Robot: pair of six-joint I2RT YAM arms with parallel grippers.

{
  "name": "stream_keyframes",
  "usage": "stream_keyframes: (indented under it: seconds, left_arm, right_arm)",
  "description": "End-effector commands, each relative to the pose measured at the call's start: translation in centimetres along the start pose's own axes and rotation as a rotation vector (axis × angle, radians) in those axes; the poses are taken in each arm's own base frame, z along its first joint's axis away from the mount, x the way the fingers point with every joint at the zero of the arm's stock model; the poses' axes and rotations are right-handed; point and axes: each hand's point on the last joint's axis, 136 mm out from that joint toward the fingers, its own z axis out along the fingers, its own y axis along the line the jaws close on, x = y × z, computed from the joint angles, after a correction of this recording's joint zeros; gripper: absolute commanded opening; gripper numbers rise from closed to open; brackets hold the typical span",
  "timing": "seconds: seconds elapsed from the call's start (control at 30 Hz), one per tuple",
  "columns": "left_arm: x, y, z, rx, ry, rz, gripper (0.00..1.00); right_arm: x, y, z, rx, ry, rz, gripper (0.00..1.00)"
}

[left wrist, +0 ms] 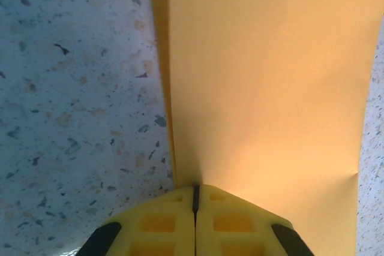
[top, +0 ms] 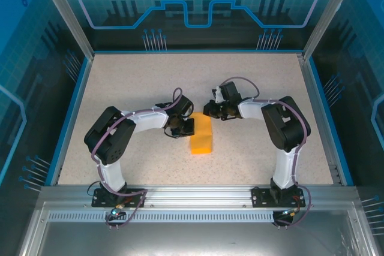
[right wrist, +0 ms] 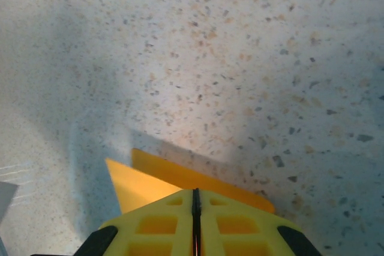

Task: Fold a paper plane with a square sheet of paper (pick it up from the middle)

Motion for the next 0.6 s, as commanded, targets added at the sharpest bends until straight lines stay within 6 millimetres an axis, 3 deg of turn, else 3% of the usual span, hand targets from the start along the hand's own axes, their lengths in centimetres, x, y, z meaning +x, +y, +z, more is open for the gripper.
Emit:
stream_keyframes:
  seconds: [0.0,0.3,0.57]
  left_arm:
    - [4.9,8.2,2.8,-0.295,0.145,-0.029,0.05]
    - [5.2,8.5,2.9,-0.299,0.156,-0.032,0.05]
    - [5.4,8.8,2.9,-0.304,0.160,-0.034,0.05]
  right_arm:
    - [-0.2,-1.3,0.5,0.025,0.011,0.012,0.09]
    - [-0.8,-3.7,0.4,0.069,-0.010,0.027,0.09]
    - [-2.1,-4.8,-0.9,0.068,-0.059,0.022,0.10]
